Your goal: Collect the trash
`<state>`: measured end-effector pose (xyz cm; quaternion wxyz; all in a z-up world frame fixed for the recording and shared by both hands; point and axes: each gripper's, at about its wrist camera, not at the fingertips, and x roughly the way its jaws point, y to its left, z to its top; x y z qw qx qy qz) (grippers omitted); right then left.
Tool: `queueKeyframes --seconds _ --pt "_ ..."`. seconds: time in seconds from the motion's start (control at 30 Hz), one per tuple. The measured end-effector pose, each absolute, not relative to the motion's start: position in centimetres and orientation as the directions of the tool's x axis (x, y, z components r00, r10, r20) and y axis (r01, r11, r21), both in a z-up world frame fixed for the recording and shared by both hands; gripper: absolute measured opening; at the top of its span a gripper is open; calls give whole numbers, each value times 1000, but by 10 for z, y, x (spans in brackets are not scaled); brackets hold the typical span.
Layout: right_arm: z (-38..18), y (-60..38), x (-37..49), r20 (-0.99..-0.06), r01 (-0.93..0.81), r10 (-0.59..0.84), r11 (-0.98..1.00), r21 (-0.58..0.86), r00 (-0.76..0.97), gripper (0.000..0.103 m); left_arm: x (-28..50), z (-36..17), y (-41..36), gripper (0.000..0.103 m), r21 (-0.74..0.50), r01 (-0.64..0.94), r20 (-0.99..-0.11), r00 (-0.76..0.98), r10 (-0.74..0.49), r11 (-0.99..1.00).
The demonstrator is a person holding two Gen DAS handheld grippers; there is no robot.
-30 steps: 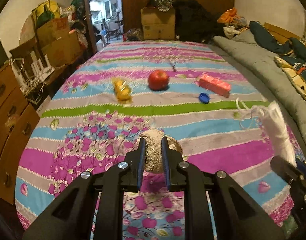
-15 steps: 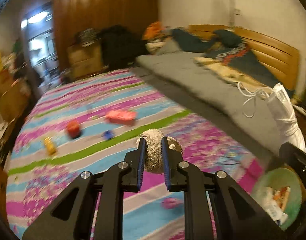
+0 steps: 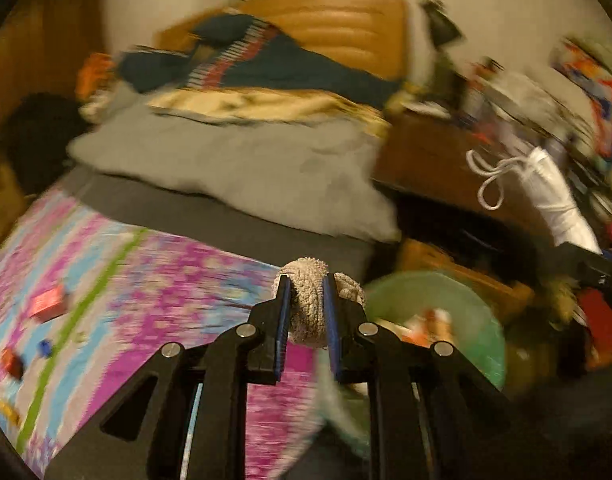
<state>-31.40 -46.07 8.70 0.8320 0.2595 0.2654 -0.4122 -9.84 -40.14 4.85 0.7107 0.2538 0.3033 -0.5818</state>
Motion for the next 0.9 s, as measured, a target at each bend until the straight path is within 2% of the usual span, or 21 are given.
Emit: queueKeyframes --seconds 0.2,0.37,0.6,0.63,0.67,0.7,0.73,0.9 --pt "39 -473 -358 -764 855 -441 439 275 471 20 -141 11 -434 15 -21 1000 -822 -16 -570 2" --pt "-1 -469 -360 -807 853 -345 400 335 479 20 -159 -19 -440 15 37 999 -860 14 -510 -34" --pt "-10 -467 -338 -810 838 -302 401 371 503 21 -165 -27 -440 18 76 996 -872 44 -487 -47" --pt "-10 -468 -336 -810 837 -304 406 366 502 22 -164 -27 -441 23 70 997 -873 39 -486 -45" --pt "-11 -470 -333 -812 836 -301 414 361 500 36 -164 -28 -442 32 65 997 -877 36 -480 -44" --pt "-11 -472 -332 -816 841 -306 412 351 490 46 -164 -30 -443 63 71 997 -881 47 -471 -33" --pt "-11 -474 -335 -818 853 -327 401 334 473 57 -162 -30 -443 79 80 997 -880 63 -471 -15" --pt "-10 -475 -337 -813 864 -363 404 302 454 57 -159 -31 -438 79 93 996 -869 87 -487 11"
